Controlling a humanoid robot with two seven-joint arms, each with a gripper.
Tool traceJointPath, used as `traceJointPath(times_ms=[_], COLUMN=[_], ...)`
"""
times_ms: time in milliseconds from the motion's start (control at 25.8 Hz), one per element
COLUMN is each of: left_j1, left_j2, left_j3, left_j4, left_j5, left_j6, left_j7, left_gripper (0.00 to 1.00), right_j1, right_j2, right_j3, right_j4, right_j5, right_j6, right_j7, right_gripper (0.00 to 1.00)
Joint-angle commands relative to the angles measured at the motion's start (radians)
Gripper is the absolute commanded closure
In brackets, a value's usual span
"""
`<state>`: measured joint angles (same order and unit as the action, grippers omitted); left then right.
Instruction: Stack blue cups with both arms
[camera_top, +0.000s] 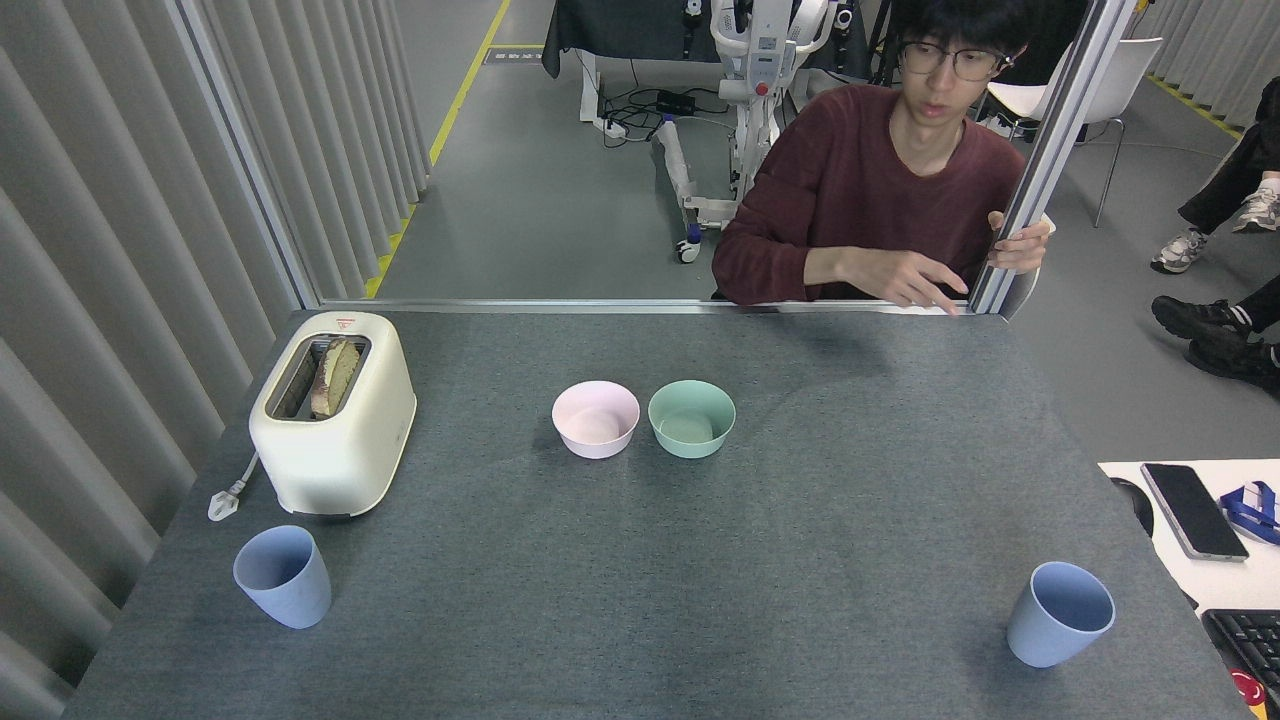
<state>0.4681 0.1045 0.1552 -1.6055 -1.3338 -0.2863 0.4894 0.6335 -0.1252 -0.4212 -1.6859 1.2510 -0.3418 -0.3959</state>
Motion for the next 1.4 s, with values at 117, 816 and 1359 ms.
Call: traceJointPath(times_ms=[117,816,1359], left_j1=[-0.019,-0.37,-0.54], left_j2=[-0.008,0.034,0.064], left_j3=[0.006,0.006,-0.04], left_j4=[0.084,0.409,0.593], left_j5=[0.001,-0.019,-0.019], left_j6=[0.007,0.127,0.118], left_j7=[-0.002,-0.011,-0.006], left_gripper=[0.0,0.0,0.0], right_j1=[0.0,0.0,-0.002], right_j2=[0.001,-0.001,-0.002], right_j3=[0.001,0.013,0.013], right_j4=[-0.003,-0.008,-0.006], right_j5=[0.005,0.042,0.054], right_j6=[0.0,0.0,0.001], right_j7=[-0.014,-0.021,-0.027], right_gripper=[0.0,0.0,0.0])
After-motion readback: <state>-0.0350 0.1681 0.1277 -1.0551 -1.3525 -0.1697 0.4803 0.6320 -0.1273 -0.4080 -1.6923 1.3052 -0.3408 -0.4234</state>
